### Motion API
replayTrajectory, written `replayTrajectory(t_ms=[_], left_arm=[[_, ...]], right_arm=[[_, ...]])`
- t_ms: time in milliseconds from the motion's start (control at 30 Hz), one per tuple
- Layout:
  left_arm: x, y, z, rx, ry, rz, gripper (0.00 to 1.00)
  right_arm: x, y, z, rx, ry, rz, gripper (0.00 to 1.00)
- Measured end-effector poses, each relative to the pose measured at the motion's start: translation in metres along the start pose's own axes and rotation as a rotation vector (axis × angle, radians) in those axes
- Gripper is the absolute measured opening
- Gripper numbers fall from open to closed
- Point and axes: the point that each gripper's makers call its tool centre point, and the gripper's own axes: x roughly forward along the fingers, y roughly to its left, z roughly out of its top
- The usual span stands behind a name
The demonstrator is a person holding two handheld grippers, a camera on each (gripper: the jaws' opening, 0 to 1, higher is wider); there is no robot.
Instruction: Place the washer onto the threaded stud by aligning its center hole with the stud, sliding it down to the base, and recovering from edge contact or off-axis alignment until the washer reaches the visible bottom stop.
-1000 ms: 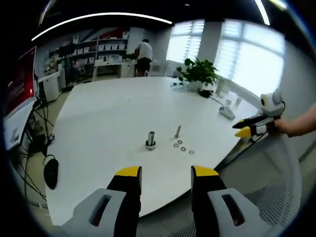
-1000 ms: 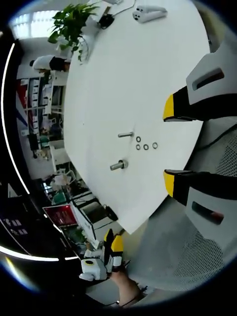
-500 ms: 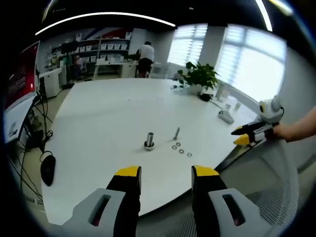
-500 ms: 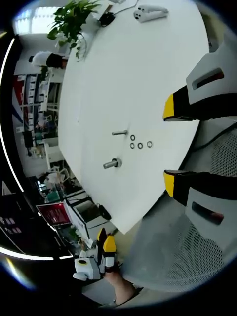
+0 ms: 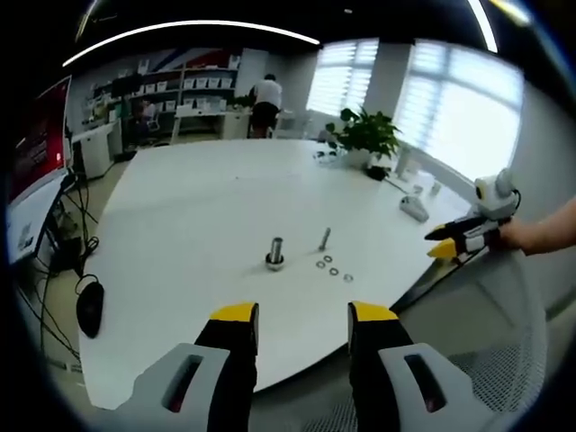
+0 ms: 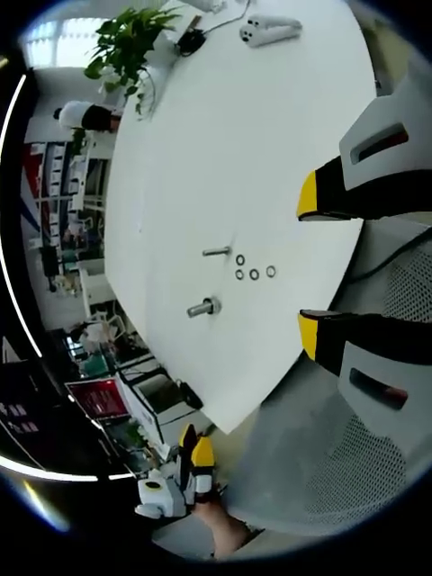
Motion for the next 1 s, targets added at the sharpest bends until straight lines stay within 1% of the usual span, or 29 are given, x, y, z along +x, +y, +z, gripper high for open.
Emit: replayTrajectory(t_ms=[100,200,267,333,433,533,667,733,800,833,900,1000], left_arm=[[-0.001,0.001,0.001,-0.012,-0.009,0.001,0.38],[-0.001,0.002,0.001,0.026,-0.006,0.016,0.38],[-0.001,0.001,0.003,0.018,-0.015,0.011,0.38],[-0.002,0.005,0.004,0.007,-0.024,0.023,0.37],[-0.002,0.006,0.004,0.001,-0.024,0.031,0.37],[-0.003,0.007,0.004,0.003,-0.025,0.034,0.37],[-0.004,0.010,0.003,0.008,-0.021,0.045,0.37],[-0.004,0.010,0.002,0.011,-0.018,0.047,0.37],[-0.003,0.008,0.002,0.012,-0.017,0.035,0.37],[-0.003,0.008,0.002,0.021,-0.014,0.038,0.37],[-0.003,0.009,0.002,0.008,-0.017,0.037,0.38],[-0.004,0.010,0.003,0.010,-0.021,0.046,0.38]], right_arm=[[0.000,-0.001,0.001,-0.012,-0.002,-0.007,0.42],[-0.001,-0.003,0.002,-0.014,-0.005,-0.016,0.42],[-0.002,-0.006,0.003,-0.042,-0.007,-0.038,0.42],[-0.001,-0.005,0.003,-0.044,-0.006,-0.031,0.42],[0.001,-0.001,-0.001,-0.061,0.023,-0.019,0.42],[0.002,-0.001,-0.003,-0.064,0.034,-0.013,0.42],[0.001,0.000,-0.004,-0.034,0.036,-0.020,0.44],[0.001,0.003,-0.006,-0.047,0.044,-0.007,0.45],[0.004,0.006,-0.009,-0.068,0.072,0.007,0.45],[0.005,0.006,-0.009,-0.066,0.074,0.009,0.46],[0.004,0.005,-0.009,-0.060,0.071,0.005,0.46],[0.004,0.004,-0.009,-0.053,0.073,0.005,0.47]])
